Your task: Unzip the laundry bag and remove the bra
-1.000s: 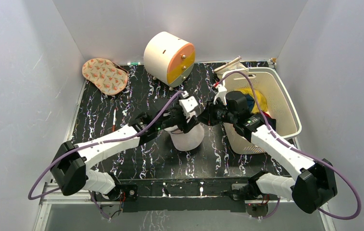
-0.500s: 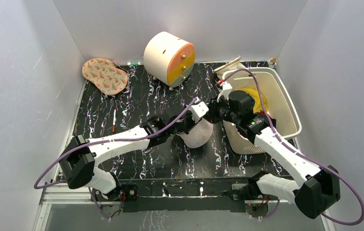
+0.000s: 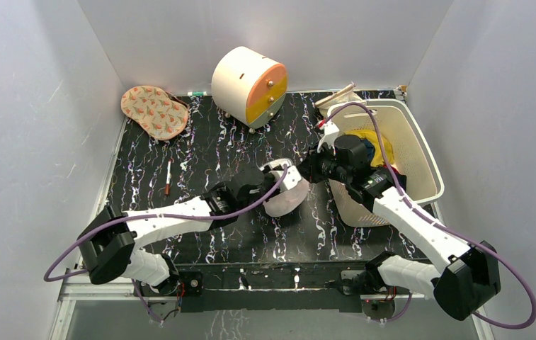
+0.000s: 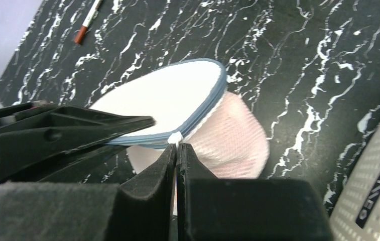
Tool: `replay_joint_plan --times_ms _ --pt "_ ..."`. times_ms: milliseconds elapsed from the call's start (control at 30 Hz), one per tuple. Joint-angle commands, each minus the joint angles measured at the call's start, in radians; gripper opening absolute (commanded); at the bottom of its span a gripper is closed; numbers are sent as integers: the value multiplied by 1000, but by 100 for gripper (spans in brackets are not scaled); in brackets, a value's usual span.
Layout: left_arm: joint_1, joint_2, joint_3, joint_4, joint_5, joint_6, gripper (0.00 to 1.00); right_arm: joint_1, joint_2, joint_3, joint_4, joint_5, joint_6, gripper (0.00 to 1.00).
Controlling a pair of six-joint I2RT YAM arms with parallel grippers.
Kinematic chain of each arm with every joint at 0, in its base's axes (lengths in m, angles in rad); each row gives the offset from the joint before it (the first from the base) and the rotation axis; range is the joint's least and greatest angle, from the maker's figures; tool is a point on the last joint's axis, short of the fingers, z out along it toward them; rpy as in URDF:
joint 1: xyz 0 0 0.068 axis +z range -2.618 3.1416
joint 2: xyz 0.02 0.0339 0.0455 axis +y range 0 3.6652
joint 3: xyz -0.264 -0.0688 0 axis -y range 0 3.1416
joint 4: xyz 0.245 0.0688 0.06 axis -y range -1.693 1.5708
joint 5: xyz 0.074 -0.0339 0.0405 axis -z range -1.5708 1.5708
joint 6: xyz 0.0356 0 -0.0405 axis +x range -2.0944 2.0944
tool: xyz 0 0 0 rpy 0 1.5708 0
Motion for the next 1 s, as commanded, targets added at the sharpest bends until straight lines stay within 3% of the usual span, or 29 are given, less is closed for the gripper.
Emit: replay_joint_plan --times_ms 0,267,333,433,600,700,800,900,967 --pt "7 -63 -67 71 13 133 0 -15 -4 24 17 159 -80 0" --pt "8 -62 -53 62 -15 132 0 -29 46 70 12 89 -87 0" --pt "8 -56 -47 91 -95 134 11 -30 34 70 34 24 -65 0" --pt "16 -45 -69 197 -249 163 13 -30 32 73 87 -78 0 0" --pt "31 -36 -36 136 -231 151 18 -24 40 65 167 -116 82 0" --pt "31 -76 -43 103 -146 139 37 -21 40 70 188 -116 111 0" --pt "30 -126 -44 30 -6 117 65 -16 35 68 197 -112 132 0" --pt "31 -139 -31 -12 90 83 83 -7 51 87 162 -114 128 0" --pt "31 -100 7 -44 71 46 85 6 49 90 148 -98 130 0"
